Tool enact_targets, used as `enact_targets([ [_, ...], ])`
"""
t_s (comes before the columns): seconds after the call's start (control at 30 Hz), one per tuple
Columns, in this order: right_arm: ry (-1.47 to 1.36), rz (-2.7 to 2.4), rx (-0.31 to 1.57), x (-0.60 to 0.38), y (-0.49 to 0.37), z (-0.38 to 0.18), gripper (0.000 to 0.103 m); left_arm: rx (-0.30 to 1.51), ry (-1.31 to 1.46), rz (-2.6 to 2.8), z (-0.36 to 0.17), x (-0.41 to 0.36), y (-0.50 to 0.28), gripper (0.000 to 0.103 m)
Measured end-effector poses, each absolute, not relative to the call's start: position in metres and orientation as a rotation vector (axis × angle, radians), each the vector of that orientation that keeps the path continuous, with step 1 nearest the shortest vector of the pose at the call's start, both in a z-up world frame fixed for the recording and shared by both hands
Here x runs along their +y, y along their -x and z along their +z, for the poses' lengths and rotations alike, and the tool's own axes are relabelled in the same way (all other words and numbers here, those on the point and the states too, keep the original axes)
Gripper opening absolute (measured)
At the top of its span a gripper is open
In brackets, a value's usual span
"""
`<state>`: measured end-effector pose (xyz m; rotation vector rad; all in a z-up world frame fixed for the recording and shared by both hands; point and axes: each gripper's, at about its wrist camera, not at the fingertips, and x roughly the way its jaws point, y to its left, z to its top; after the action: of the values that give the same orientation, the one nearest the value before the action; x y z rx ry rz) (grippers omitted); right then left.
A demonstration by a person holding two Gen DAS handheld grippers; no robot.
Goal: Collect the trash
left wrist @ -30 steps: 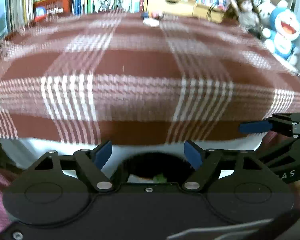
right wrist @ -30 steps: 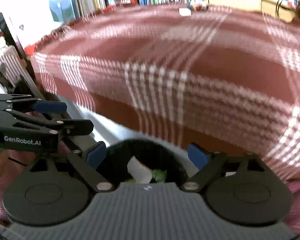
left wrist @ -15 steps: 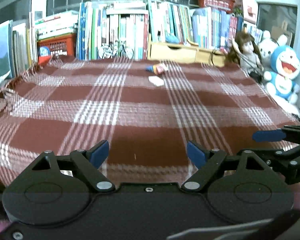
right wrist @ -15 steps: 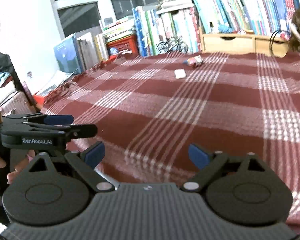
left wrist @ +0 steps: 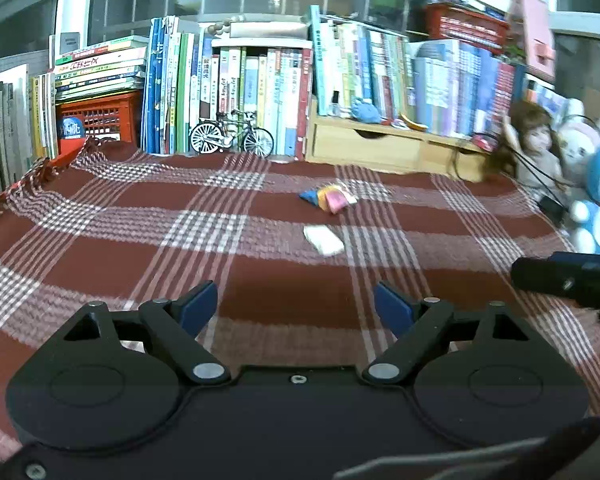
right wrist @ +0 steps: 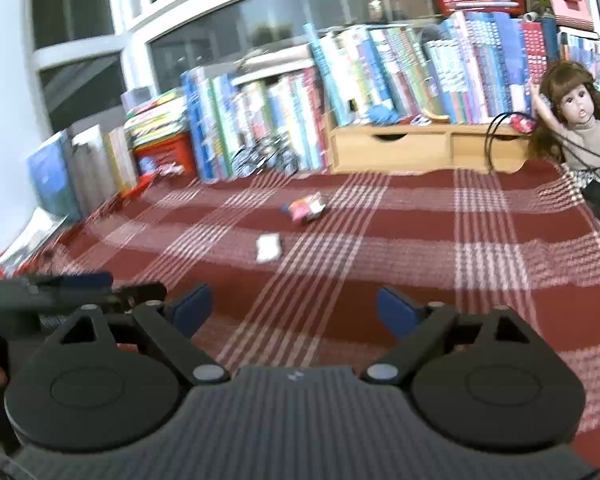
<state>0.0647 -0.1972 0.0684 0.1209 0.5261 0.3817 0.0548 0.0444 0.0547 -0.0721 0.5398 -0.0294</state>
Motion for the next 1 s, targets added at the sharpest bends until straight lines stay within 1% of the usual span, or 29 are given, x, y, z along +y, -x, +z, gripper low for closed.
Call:
enact_targets([
  [0.07,-0.142,0.367,0.522,-0.198,-0.086,0.072,0.093,0.557,0.09,-0.011,0.05,0.039,-0.08,0.083],
  [0.23,-0.154,0.362,0.525,-0.193,-0.136,0.073,0.091,0.613,0.153,0.011,0.029,0.027,-0.142,0.076],
  [0.3,-0.151,0.359,0.532,-0.188,-0.154,0.071,0.091,0.619,0.161,0.015,0.022,0.022,-0.163,0.075],
  [0.37,-0.153,0.354,0.541,-0.185,-0.173,0.068,0.091,0.616,0.153,0.033,0.014,0.018,-0.18,0.069],
  [0.4,-0.16,0.351,0.549,-0.183,-0.181,0.065,0.091,0.62,0.145,0.041,0.01,0.015,-0.19,0.061],
  [0.43,-0.172,0.35,0.56,-0.182,-0.191,0.062,0.09,0.628,0.139,0.049,0.006,0.013,-0.199,0.048],
  [0.47,-0.181,0.351,0.567,-0.181,-0.197,0.06,0.09,0.642,0.137,0.049,0.002,0.012,-0.206,0.04],
  [0.5,-0.189,0.349,0.574,-0.179,-0.204,0.057,0.09,0.653,0.14,0.044,-0.001,0.013,-0.211,0.026],
  [0.53,-0.192,0.348,0.579,-0.178,-0.211,0.054,0.09,0.652,0.154,0.033,-0.004,0.014,-0.214,0.018],
  [0.57,-0.19,0.346,0.585,-0.175,-0.217,0.052,0.09,0.642,0.169,0.023,-0.004,0.016,-0.214,0.013],
  [0.6,-0.186,0.343,0.59,-0.173,-0.223,0.05,0.09,0.635,0.165,0.017,-0.004,0.016,-0.213,0.006],
  [0.7,-0.164,0.341,0.6,-0.162,-0.242,0.044,0.09,0.604,0.095,0.019,0.0,0.017,-0.204,0.003],
  [0.8,-0.15,0.349,0.609,-0.151,-0.259,0.041,0.09,0.595,0.091,0.016,0.006,0.028,-0.193,0.002],
  [0.97,-0.113,0.344,0.618,-0.127,-0.287,0.035,0.091,0.598,0.136,-0.028,0.009,0.05,-0.182,0.002],
  [1.0,-0.107,0.341,0.623,-0.124,-0.293,0.033,0.091,0.601,0.138,-0.048,0.009,0.051,-0.181,0.005],
])
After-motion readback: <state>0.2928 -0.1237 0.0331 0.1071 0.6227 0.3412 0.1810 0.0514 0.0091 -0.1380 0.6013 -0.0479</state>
